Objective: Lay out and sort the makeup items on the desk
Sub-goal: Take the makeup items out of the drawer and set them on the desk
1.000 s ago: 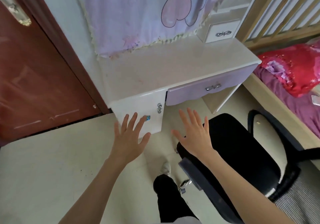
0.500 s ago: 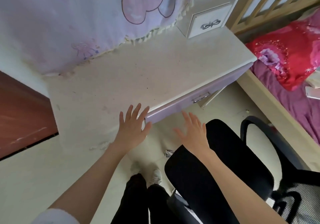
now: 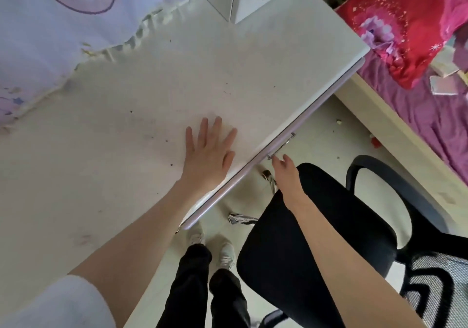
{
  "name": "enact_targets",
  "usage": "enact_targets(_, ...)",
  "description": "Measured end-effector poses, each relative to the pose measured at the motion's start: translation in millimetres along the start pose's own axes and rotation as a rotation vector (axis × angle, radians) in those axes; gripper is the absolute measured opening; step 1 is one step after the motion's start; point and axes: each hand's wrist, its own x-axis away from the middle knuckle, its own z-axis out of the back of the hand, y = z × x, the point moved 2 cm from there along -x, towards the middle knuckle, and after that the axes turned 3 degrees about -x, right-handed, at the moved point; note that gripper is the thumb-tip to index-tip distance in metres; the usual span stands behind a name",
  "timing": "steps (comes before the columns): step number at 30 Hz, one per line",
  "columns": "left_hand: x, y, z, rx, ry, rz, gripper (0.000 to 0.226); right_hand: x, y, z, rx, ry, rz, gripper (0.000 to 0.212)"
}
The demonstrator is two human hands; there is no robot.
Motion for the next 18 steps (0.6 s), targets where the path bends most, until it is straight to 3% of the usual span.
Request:
enact_targets(4, -2, -1, -12, -0.089, 0.159, -0.015, 0.047, -38, -1, -4, -0.853, 0.055, -0.243, 0.036)
enact_targets(6, -3, -1, -11, -0.086, 0.198, -0.016, 0.046, -50, -4, -2, -1.0, 0.053, -0.241, 0.036)
enact_targets(13, -3, 1, -9, -0.123, 0.191, 0.008, 0.047, -60, -8, -2, -0.927, -0.066, -0.176, 0.055)
enact_targets(18, -3, 1, -8, -0.123, 0.176, 0.015, 0.047, -59, -7, 4, -0.838, -0.105, -0.126, 0.043)
